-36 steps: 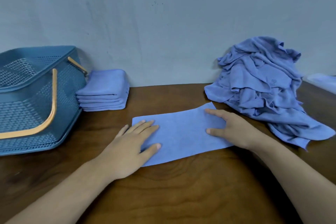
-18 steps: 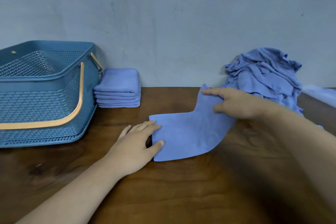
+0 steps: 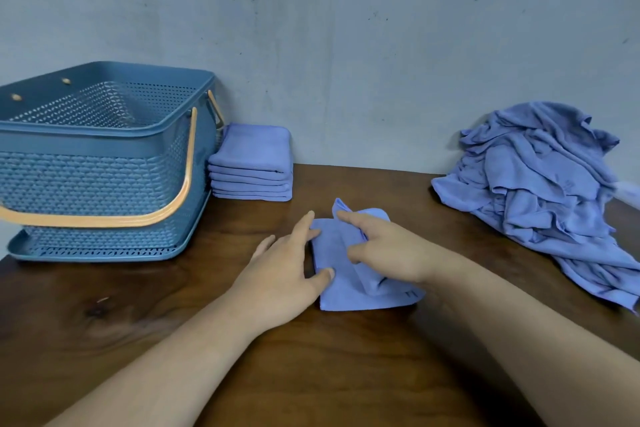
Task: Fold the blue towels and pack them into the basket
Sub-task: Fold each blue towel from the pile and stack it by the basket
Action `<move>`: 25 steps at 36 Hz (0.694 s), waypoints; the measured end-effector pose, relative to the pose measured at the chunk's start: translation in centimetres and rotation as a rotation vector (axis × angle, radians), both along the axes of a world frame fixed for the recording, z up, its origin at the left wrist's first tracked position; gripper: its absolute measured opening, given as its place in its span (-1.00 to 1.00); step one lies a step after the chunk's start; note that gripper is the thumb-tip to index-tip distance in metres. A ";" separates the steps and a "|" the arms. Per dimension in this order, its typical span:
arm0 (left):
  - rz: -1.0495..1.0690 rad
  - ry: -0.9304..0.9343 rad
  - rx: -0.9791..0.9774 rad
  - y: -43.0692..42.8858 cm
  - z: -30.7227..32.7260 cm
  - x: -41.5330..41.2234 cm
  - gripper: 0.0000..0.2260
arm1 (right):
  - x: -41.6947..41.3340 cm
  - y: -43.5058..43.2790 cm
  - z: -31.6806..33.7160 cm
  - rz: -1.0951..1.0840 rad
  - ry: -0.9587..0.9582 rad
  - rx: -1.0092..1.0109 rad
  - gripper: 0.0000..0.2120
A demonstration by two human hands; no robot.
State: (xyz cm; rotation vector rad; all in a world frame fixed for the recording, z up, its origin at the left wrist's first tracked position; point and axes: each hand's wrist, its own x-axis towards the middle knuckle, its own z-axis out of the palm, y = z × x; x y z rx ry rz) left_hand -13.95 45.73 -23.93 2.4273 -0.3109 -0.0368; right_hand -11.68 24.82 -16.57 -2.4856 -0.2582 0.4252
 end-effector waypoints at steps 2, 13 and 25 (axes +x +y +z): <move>0.002 0.007 0.004 -0.1 0.2 -0.1 -0.16 | 0.2 -0.2 0.1 0.008 0.006 0.009 -0.26; -0.006 0.015 -0.002 -0.3 1.3 -0.7 -0.15 | 0.1 -0.7 1.4 -0.007 0.080 0.424 -0.49; -0.044 -0.066 0.170 -0.4 0.7 -0.5 -0.39 | 3.3 -6.4 -4.3 0.211 -0.406 0.054 -0.65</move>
